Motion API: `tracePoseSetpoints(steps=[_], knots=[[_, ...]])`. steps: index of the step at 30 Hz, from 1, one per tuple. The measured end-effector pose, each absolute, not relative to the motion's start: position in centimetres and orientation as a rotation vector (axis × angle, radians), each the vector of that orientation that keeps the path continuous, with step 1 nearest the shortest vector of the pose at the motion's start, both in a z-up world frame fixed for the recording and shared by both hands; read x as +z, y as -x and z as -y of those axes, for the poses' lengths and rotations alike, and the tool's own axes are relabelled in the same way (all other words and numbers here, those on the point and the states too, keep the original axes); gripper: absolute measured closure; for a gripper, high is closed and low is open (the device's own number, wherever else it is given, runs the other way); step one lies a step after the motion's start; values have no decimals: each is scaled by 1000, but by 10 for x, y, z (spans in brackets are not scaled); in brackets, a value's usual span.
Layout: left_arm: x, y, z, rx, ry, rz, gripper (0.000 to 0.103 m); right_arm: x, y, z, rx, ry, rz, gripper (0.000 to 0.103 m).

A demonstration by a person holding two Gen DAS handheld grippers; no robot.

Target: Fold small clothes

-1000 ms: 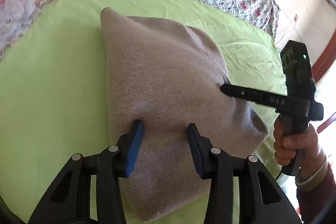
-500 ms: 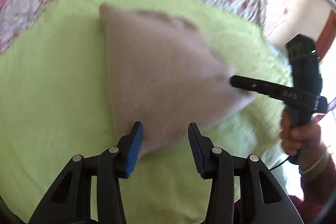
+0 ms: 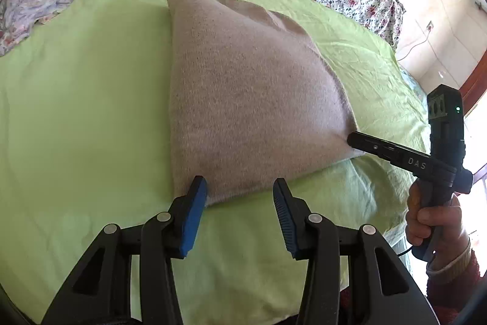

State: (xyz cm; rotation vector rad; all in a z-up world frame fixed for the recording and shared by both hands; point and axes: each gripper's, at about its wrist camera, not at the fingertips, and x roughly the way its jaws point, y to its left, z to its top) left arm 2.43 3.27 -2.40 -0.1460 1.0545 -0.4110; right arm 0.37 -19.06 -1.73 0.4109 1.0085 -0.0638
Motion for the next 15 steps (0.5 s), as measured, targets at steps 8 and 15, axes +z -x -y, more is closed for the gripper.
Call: tracePoseSetpoints(steps=[8, 15], knots=[[-5, -5, -48, -317, 98, -1038, 45, -1, 23, 183, -92, -401, -1030, 76], [9, -3, -58, -230, 63, -1023, 36, 19, 41, 174, -90, -384, -995, 67]])
